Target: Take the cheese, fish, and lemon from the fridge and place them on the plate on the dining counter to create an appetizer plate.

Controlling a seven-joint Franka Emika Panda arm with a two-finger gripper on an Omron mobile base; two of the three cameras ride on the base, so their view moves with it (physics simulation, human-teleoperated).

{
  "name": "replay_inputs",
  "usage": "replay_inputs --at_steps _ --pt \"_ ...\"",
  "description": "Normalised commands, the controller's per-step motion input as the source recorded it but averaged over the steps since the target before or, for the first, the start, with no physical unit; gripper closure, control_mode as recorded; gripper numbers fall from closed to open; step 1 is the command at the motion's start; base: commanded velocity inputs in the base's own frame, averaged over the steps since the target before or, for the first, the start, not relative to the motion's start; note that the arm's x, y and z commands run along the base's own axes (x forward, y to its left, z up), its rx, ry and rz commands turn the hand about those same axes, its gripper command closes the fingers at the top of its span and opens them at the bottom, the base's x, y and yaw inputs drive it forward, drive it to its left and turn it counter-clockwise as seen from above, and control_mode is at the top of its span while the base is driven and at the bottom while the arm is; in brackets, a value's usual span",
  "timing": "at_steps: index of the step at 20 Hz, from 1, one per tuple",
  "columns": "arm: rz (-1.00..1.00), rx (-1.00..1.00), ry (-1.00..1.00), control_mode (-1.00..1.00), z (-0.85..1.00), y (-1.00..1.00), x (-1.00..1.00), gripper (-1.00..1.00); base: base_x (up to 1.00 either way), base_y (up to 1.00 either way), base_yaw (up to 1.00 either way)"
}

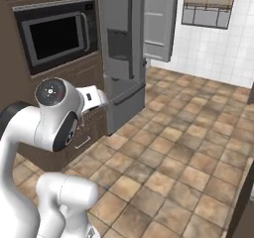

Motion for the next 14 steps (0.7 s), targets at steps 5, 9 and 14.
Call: replay_inputs --at_steps 5,9,14 --pt "0.00 0.00 0.00 1.00 0.00 0.00 0.00 -1.00 1.00 -0.12 -0.14" --pt "0.00 0.00 0.00 1.00 0.00 0.00 0.00 -1.00 1.00 -0.14 -0.12" --pt "0.00 0.00 0.00 1.00 0.00 0.00 0.00 -1.00 1.00 -0.17 -0.09"
